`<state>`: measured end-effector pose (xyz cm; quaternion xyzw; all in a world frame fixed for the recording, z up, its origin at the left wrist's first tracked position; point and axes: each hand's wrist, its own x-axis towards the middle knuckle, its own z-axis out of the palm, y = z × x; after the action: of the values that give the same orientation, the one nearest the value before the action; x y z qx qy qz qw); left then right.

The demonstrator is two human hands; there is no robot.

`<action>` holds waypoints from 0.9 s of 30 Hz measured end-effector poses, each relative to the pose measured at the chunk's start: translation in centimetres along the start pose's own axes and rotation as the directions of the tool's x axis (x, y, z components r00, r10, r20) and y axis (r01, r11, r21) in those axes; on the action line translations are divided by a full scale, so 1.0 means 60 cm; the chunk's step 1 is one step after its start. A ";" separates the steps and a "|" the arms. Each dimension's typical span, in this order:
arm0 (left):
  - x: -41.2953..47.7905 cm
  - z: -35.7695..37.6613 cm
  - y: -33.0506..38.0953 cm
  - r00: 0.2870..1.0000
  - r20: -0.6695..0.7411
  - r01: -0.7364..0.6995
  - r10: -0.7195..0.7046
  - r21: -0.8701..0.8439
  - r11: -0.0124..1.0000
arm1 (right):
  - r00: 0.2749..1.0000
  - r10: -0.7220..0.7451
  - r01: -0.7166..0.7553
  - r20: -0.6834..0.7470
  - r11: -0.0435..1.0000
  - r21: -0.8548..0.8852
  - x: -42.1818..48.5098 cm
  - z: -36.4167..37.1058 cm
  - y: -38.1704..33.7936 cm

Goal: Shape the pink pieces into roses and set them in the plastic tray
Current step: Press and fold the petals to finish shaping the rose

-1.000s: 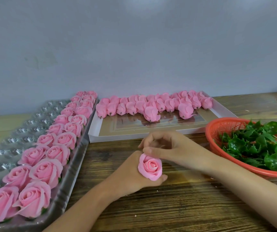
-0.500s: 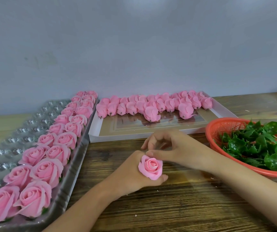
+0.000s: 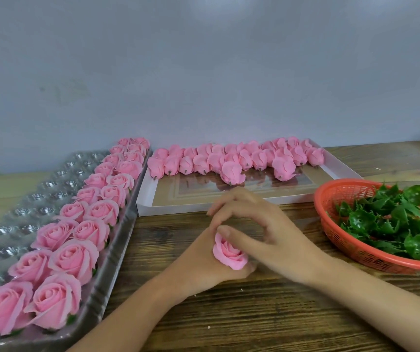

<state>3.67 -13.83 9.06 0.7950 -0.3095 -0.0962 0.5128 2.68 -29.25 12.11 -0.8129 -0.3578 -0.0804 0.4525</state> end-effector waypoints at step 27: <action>0.010 0.009 -0.028 0.991 -0.136 0.018 0.007 0.176 0.984 | 0.919 -0.366 0.304 0.150 0.413 -0.858 -0.002 0.014 -0.037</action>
<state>4.57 -14.15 7.44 0.8428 -0.2789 -0.0154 0.4600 0.96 -27.91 13.11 -0.8369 -0.4084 -0.3629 -0.0345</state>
